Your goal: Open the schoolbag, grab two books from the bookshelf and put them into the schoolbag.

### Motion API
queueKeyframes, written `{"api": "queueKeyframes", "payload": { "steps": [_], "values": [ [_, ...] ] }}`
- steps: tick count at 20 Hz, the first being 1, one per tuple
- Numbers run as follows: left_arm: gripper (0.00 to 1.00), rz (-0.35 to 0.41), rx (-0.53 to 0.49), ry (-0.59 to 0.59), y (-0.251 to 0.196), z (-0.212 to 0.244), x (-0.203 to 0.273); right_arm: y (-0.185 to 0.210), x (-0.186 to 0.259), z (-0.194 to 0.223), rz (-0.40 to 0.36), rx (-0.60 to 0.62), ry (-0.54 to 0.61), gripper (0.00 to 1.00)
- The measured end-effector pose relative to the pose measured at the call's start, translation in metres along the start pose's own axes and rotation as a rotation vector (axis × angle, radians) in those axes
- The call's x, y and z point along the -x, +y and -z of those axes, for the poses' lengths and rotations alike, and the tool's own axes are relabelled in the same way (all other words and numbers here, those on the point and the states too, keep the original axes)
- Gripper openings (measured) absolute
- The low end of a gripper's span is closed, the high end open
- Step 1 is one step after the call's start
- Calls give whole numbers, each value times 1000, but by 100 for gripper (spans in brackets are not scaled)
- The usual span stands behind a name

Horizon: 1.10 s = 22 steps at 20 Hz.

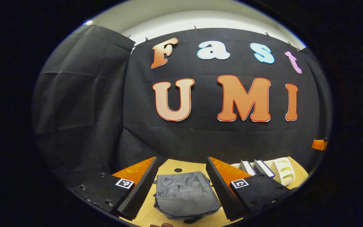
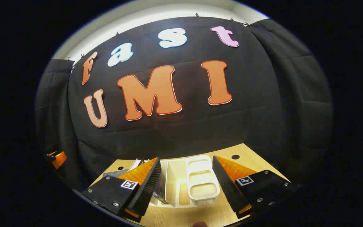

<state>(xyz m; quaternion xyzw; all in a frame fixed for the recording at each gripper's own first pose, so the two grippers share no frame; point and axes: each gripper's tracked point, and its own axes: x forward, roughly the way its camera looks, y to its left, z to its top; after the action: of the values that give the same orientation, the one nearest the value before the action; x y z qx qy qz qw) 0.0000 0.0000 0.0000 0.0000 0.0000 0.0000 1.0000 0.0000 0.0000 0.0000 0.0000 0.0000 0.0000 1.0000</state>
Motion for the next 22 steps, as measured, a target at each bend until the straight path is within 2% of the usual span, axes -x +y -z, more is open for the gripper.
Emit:
{"api": "queueKeyframes", "payload": {
  "steps": [8, 13, 16, 22],
  "values": [
    [96, 126, 6, -3, -11, 0, -43, 10, 7, -8, 86, 68, -78, 97],
    [96, 155, -2, -19, -3, -1, -52, 22, 11, -12, 99, 109, -84, 97],
    [96, 153, -21, -9, 7, 5, -54, 37, 16, -19, 90, 123, -115, 97],
    [96, 135, -23, -8, 29, 7, -45, 53, 23, -14, 73, 137, -103, 97]
  ]
}}
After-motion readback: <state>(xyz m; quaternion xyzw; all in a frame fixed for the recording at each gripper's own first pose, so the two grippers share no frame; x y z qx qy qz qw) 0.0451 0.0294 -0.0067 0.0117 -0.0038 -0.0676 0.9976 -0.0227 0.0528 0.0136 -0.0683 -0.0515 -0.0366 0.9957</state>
